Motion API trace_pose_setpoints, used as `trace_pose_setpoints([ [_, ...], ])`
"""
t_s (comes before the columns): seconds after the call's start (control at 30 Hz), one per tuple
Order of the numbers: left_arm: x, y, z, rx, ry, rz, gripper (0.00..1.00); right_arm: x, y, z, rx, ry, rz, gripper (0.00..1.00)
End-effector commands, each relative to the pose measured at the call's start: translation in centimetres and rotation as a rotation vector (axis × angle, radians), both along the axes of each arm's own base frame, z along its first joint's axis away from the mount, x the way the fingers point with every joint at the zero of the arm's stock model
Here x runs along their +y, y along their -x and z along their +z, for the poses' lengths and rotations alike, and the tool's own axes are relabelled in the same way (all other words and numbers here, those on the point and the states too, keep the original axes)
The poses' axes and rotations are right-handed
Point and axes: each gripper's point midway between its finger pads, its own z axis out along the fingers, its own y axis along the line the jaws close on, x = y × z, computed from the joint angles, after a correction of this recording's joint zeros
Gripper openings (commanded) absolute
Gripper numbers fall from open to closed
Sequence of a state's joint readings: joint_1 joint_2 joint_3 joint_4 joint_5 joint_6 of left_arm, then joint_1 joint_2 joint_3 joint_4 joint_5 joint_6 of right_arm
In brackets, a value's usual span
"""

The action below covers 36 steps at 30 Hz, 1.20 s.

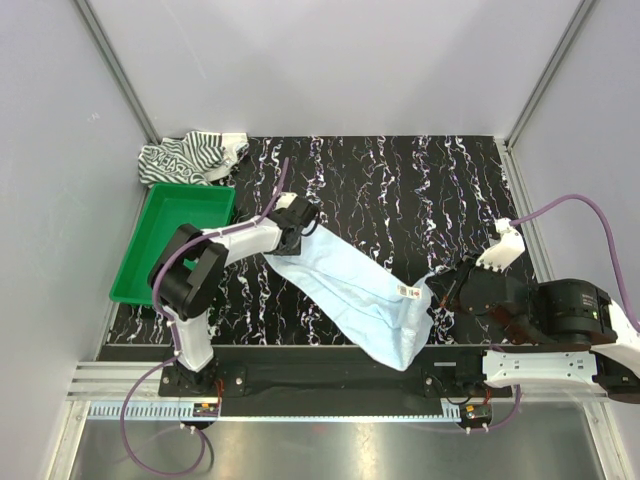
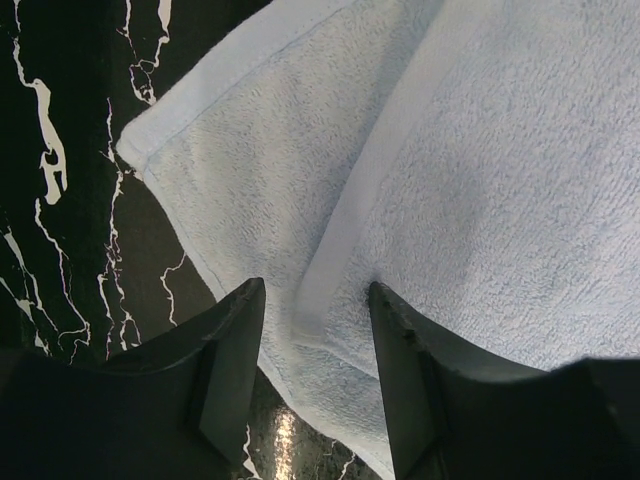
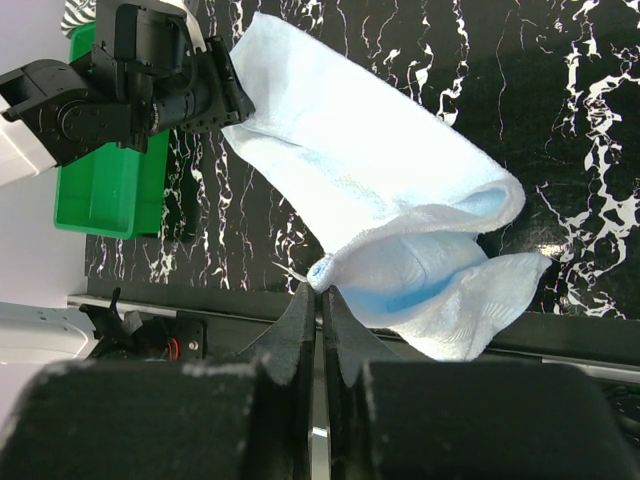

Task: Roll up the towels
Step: Flatten the towel

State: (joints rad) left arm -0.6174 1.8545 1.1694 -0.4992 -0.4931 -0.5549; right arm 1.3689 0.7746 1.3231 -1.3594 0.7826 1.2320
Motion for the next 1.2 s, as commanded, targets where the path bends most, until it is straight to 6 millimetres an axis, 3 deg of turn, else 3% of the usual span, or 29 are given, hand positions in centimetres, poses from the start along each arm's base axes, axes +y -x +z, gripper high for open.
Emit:
trace_pose_setpoints([
  [0.0,-0.5,-0.8,-0.2,-0.024,0.053,0.020,0.50,-4.8,0.8,-3.1,0.049,0.229,-0.025,0.00],
  [0.27,-0.5,-0.6,-1.0,-0.008,0.069,0.022,0.35,-4.8,0.8,-3.2,0.048,0.232,-0.026,0.00],
  [0.47,-0.3,-0.7,-0.7,-0.014,0.063,0.032,0.30,-4.7,0.8,-3.3,0.050,0.240,-0.027,0.00],
  [0.7,-0.4,-0.7,-0.8,-0.012,0.068,0.030,0.01,-4.8,0.8,-3.8,0.056,0.242,-0.031,0.00],
  [0.77,-0.4,-0.7,-0.7,-0.012,0.066,0.029,0.00,-4.7,0.9,-4.1,0.060,0.249,-0.028,0.00],
  [1.0,0.7,-1.1,2.2,-0.058,0.020,0.043,0.01,-4.5,0.9,-4.7,0.072,0.273,-0.032,0.00],
  [1.17,1.3,-1.2,6.2,-0.121,0.022,0.038,0.02,-4.3,0.8,-4.3,0.067,0.265,-0.032,0.00],
])
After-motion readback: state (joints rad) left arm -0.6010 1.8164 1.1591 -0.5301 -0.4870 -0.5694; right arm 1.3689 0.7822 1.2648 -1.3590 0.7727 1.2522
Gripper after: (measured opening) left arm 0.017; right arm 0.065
